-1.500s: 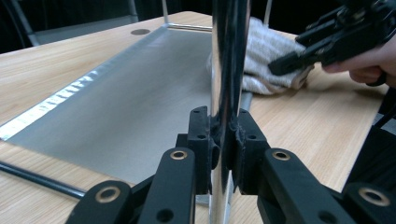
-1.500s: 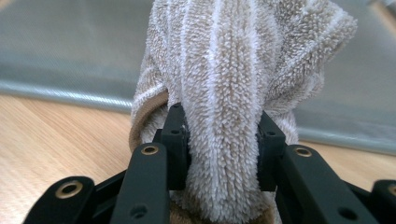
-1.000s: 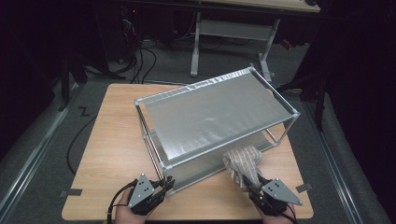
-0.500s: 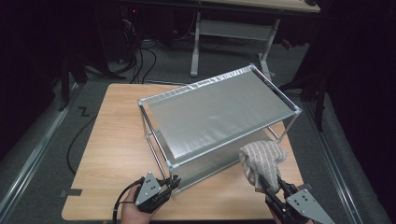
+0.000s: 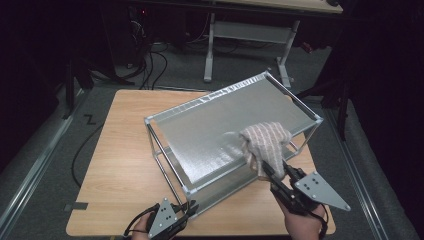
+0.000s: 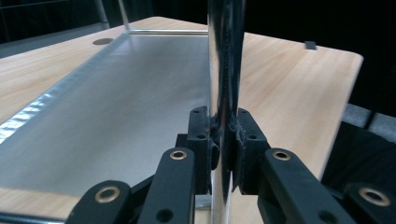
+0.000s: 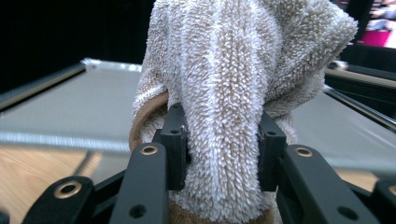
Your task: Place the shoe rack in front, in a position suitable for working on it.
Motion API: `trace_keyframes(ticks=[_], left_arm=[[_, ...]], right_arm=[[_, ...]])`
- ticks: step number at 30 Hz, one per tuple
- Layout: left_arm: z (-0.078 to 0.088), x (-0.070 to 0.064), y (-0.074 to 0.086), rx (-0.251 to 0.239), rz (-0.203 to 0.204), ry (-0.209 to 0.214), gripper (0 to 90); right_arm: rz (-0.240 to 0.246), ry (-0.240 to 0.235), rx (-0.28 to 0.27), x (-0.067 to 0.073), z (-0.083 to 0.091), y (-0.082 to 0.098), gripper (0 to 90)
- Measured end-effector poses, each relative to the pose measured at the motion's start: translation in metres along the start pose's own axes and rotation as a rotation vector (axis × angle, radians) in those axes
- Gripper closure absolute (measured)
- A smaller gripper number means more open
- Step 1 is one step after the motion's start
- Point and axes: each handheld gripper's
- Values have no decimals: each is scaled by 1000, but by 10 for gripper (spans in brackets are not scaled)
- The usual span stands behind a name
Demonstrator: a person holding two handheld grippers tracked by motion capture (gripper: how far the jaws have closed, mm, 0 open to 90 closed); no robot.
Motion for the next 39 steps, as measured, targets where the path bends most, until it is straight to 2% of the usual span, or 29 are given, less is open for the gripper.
trace_keyframes(ticks=[3,5,8,11,14,16,19,24,27,29,34,39], left_arm=[[7,-9,3,6,-18,-8,792],[11,-14,5,9,-37,-22,789],[17,-18,8,15,-54,-36,784],[22,-19,10,16,-47,-53,783],[25,-19,12,17,-42,-62,781],[27,-19,13,19,-43,-62,781],[28,-18,13,22,-44,-71,781],[28,-10,15,15,6,-74,787],[28,-11,14,19,4,-82,789],[27,-12,13,18,1,-78,788],[24,-13,13,12,-5,-62,788],[22,-13,12,12,-10,-58,786]], right_arm=[[13,-37,0,11,-16,-6,642],[26,-38,7,16,-28,-9,639],[39,-23,29,12,-43,-10,638],[20,-17,80,3,-57,-8,640],[22,-38,116,2,-64,-3,648],[37,-37,107,4,-63,1,650],[35,-41,102,4,-57,3,650],[36,-32,87,4,-48,7,648],[23,-17,85,4,-49,6,646],[13,-6,65,6,-45,2,645],[32,-54,4,27,-31,-14,641],[46,-145,-12,62,-29,-21,636]])
Point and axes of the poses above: each handheld gripper's, and its own axes: z roughly backward along the jaws, y roughly out of its underside, x roughly to its left, and after that the axes turned 10 degrees about x, right-handed
